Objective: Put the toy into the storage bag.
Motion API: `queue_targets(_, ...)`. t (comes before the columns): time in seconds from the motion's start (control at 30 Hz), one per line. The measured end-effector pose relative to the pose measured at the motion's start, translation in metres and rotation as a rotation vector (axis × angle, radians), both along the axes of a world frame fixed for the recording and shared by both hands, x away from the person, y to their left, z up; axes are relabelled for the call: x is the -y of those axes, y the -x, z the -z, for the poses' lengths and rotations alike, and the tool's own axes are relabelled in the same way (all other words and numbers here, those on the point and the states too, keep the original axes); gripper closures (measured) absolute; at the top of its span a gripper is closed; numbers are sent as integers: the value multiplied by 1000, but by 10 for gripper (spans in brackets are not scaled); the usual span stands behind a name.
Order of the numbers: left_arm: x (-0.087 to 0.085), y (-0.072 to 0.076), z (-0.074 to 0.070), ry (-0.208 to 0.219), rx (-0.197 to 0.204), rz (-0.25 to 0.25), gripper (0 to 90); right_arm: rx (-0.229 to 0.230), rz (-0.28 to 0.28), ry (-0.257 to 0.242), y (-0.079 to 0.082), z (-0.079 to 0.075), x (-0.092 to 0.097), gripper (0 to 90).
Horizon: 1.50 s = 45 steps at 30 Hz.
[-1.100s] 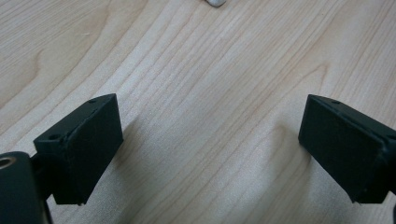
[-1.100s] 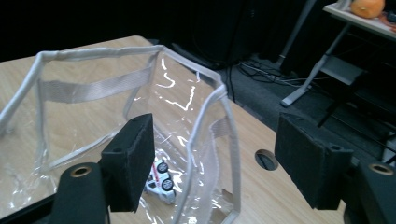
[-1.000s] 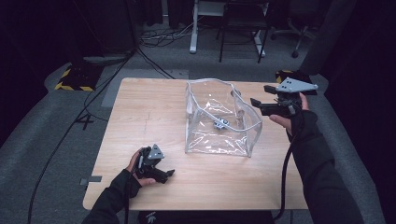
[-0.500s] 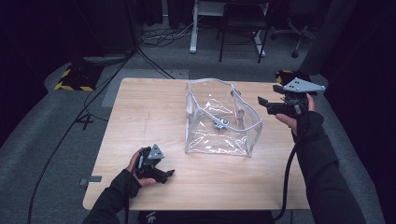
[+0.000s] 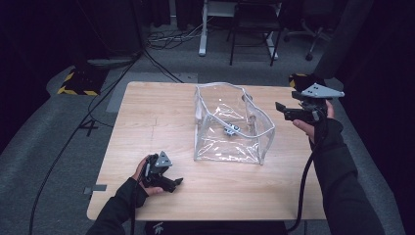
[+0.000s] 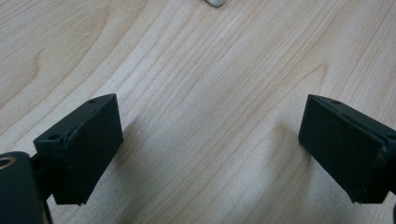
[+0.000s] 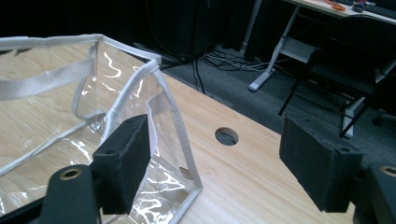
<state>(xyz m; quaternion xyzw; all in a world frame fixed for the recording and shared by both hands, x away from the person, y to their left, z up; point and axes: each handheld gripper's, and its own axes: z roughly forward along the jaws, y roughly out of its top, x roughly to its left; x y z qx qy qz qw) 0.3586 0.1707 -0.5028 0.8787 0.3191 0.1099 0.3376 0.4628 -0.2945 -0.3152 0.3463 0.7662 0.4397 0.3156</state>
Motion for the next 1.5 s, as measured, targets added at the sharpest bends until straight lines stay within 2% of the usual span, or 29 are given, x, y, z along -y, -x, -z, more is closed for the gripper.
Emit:
queue_targets(0.43,0,0,0,1,0,0,65,-35,25,6,-4,14,9,249)
queue_targets(0.7,0,0,0,0,0,0,65,-56,33,28,-5,26,11,247)
queue_targets(0.73,0,0,0,2,0,-2,66,-70,38,29,-5,28,11,244)
queue_targets(0.9,0,0,0,1,0,0,66,-72,41,41,-5,33,13,244)
queue_targets(1.5,0,0,0,1,-1,-2,66,-142,43,77,-4,66,17,244)
